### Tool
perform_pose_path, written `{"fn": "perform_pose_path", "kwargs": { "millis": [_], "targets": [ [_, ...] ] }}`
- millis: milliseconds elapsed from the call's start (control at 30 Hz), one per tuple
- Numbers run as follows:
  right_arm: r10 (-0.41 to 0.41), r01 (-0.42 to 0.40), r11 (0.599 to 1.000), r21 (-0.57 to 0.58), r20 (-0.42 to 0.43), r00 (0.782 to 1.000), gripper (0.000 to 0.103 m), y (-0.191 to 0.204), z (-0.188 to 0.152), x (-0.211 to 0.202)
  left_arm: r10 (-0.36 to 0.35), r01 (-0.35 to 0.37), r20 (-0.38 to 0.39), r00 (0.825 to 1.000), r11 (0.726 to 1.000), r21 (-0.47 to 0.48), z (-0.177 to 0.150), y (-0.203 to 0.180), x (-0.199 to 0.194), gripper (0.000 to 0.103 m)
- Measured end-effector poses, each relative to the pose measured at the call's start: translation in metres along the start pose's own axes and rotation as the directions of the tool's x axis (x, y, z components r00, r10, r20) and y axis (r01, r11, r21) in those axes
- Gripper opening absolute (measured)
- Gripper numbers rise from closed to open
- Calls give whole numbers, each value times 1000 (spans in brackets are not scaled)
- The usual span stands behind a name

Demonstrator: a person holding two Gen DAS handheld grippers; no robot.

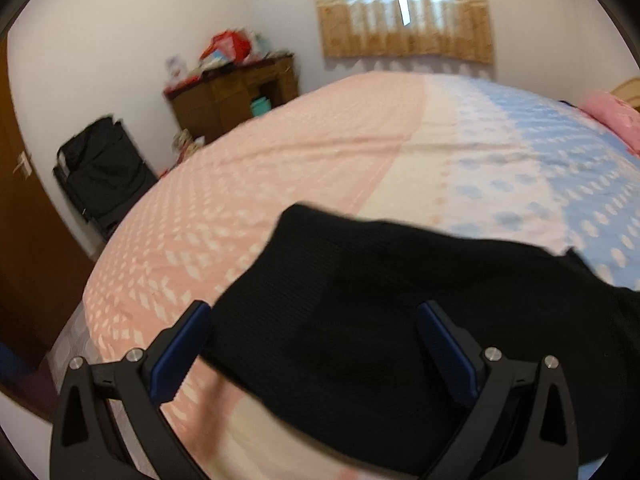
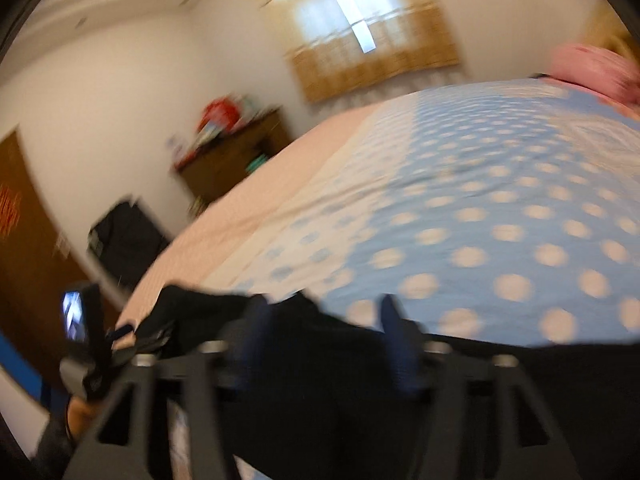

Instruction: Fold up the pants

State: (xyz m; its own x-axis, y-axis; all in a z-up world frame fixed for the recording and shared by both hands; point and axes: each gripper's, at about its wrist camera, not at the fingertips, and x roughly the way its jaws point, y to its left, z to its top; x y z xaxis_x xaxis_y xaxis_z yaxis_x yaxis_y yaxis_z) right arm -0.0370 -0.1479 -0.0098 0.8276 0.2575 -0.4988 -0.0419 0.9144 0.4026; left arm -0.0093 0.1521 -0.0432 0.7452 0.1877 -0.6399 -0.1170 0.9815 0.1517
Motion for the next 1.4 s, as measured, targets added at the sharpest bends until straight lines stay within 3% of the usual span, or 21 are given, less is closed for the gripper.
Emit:
{"fn": "perform_pose_path", "kwargs": {
  "millis": [200, 367, 467, 500, 633, 667, 800, 833, 1000, 1067, 1167, 1200, 1267, 1333, 1400],
  "targets": [
    [-159, 158, 986, 50, 33, 987, 64, -46, -2, -51, -147, 145, 49, 988, 989, 43, 6, -34, -31, 103],
    [-302, 294, 950, 101, 67, 951, 64, -98, -5, -109, -284, 284, -9, 959, 958, 49, 6, -62, -45, 103],
    [-446, 426, 889, 170, 101, 889, 64, -144, -7, -165, -317, 316, -11, 948, 945, 81, 4, -77, -56, 103],
    [-504, 477, 855, 206, 105, 857, 64, -162, -10, -186, -317, 316, -7, 948, 943, 100, 4, -85, -59, 103],
    [-706, 630, 656, 416, 41, 708, 64, -245, -35, -270, -333, 331, -8, 943, 935, 124, 2, -104, -66, 103],
    [-734, 647, 608, 460, 14, 679, 64, -260, -44, -285, -338, 337, -14, 941, 934, 123, 2, -108, -66, 103],
    [-778, 649, 488, 584, -46, 627, 64, -302, -76, -318, -342, 343, -30, 939, 930, 132, 5, -123, -65, 103],
    [-775, 647, 481, 592, -57, 629, 64, -307, -79, -319, -338, 339, -29, 941, 931, 138, 4, -126, -67, 103],
    [-729, 659, 535, 528, -105, 676, 64, -313, -78, -281, -318, 320, -35, 947, 936, 149, 3, -129, -66, 103],
    [-733, 663, 548, 510, -89, 674, 64, -311, -73, -277, -312, 315, -43, 949, 939, 140, 2, -128, -64, 103],
    [-710, 659, 580, 479, -100, 697, 63, -311, -70, -267, -309, 314, -55, 949, 941, 127, 1, -127, -61, 103],
    [-716, 674, 583, 453, -104, 690, 63, -308, -67, -264, -310, 315, -58, 949, 941, 126, 1, -127, -61, 103],
    [-667, 636, 629, 447, -111, 737, 59, -306, -62, -256, -310, 314, -52, 949, 941, 127, 1, -127, -63, 103],
    [-685, 671, 628, 394, -130, 717, 55, -300, -58, -246, -309, 313, -49, 950, 941, 129, 1, -127, -63, 103],
    [-698, 698, 619, 359, -157, 699, 34, -301, -55, -239, -309, 312, -48, 950, 941, 129, 1, -126, -63, 103]
  ]
}}
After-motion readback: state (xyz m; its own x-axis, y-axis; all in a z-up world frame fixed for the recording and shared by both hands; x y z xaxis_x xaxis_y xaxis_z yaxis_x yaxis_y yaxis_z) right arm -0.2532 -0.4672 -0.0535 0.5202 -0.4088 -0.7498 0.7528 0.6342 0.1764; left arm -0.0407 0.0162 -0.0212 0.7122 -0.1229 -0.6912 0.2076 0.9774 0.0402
